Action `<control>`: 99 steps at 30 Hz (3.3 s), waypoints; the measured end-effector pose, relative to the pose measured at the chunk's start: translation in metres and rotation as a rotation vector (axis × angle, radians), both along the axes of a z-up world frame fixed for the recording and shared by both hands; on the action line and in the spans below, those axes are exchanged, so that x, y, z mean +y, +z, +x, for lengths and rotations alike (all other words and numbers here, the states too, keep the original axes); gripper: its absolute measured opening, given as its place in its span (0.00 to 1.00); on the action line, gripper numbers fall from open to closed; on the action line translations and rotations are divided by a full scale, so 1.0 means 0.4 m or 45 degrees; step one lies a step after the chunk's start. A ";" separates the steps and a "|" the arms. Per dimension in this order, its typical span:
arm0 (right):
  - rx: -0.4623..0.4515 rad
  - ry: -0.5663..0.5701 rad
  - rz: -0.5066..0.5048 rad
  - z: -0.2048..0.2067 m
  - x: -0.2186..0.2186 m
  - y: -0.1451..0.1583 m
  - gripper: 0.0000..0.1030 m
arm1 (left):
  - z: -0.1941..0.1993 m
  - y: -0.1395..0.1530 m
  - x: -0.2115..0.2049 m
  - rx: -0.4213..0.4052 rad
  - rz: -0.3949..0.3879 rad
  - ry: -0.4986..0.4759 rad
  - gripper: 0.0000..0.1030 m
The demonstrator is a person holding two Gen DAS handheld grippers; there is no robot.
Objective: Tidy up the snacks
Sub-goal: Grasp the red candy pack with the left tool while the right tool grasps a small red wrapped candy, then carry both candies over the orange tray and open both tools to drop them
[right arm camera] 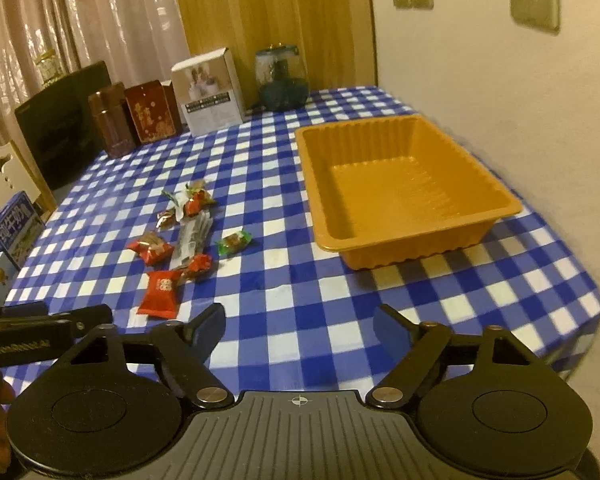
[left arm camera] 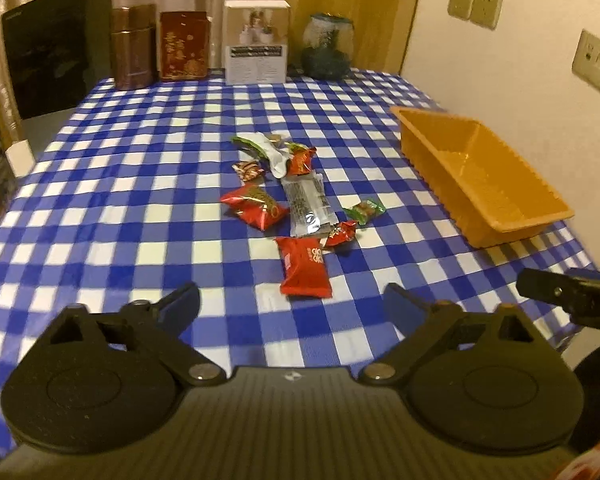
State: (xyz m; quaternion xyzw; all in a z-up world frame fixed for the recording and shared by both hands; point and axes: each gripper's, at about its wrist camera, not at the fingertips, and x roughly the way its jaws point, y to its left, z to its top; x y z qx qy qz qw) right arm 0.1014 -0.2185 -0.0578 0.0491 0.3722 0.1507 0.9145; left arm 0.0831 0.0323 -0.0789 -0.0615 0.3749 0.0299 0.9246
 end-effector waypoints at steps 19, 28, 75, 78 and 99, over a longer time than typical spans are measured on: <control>0.090 0.041 0.033 0.154 0.070 -0.137 0.60 | 0.200 -0.153 -0.024 0.051 0.135 -0.140 0.29; 0.003 0.220 0.059 0.182 0.171 -0.130 0.59 | 0.151 -0.115 0.069 0.024 0.115 -0.022 0.26; -0.271 0.016 -0.056 0.219 0.051 0.026 0.24 | 0.243 0.063 -0.117 -0.142 -0.110 -0.255 0.26; -0.281 -0.061 -0.044 0.225 -0.001 0.036 0.24 | 0.272 0.078 -0.162 -0.160 -0.116 -0.306 0.26; -0.261 -0.375 -0.018 0.299 -0.169 -0.004 0.24 | 0.422 0.039 -0.357 -0.197 -0.116 -0.598 0.26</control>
